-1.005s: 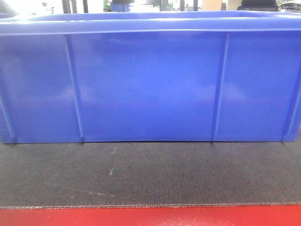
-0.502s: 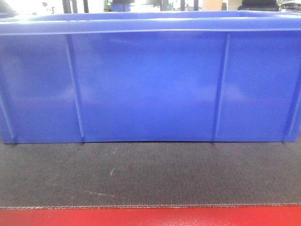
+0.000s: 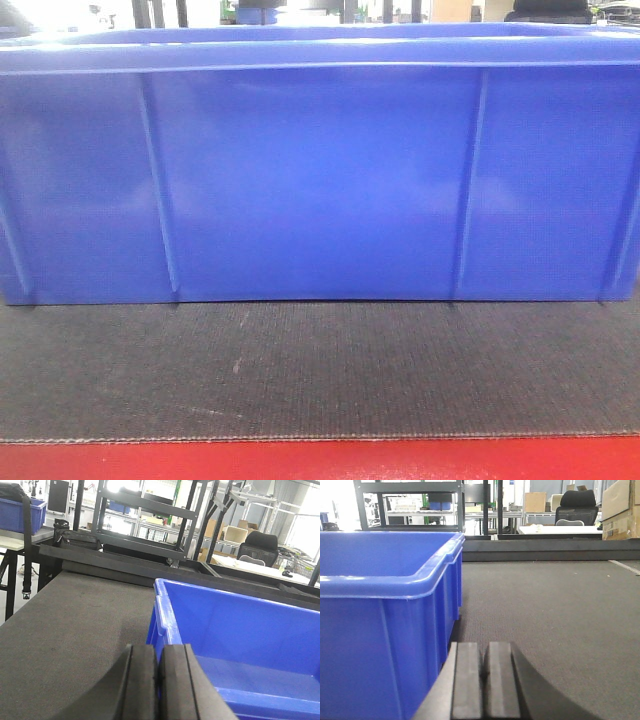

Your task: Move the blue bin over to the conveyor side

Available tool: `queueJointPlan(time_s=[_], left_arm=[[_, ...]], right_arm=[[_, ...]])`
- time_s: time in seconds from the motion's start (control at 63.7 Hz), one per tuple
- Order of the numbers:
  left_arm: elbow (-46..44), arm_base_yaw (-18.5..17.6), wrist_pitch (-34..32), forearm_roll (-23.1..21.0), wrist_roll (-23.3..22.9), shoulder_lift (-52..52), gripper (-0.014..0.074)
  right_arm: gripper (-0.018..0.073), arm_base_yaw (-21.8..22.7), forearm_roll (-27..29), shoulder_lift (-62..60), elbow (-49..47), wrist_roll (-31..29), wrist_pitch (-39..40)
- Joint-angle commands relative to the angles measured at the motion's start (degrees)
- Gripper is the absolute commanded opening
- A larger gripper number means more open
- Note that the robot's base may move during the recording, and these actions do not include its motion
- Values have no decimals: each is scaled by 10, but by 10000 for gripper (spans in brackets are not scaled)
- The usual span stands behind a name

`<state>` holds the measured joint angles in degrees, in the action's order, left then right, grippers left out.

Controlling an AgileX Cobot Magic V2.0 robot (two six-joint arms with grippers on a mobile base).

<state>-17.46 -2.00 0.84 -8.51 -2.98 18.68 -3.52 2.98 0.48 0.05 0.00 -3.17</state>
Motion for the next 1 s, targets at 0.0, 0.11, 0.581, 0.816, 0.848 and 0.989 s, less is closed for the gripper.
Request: queueJointPlan(time_s=[0.0, 0.11, 0.581, 0.816, 0.848, 0.989], left_arm=[[1, 1, -14, 1, -2, -1, -9], [1, 1, -14, 1, -2, -1, -9], [140, 65, -15, 117, -1, -147, -9], [175, 58, 21, 103, 6, -187, -9], [175, 55, 30, 103, 10, -187, -9], [175, 42, 35, 99, 11, -187, -9]], right_arm=[[-88, 0, 1, -5, 0, -6, 15], [-88, 0, 1, -5, 0, -6, 15], [-88, 0, 1, -5, 0, -6, 15], [-88, 0, 1, -5, 0, -6, 15], [-88, 0, 1, -5, 0, -6, 15], [-88, 0, 1, -5, 0, -6, 15]])
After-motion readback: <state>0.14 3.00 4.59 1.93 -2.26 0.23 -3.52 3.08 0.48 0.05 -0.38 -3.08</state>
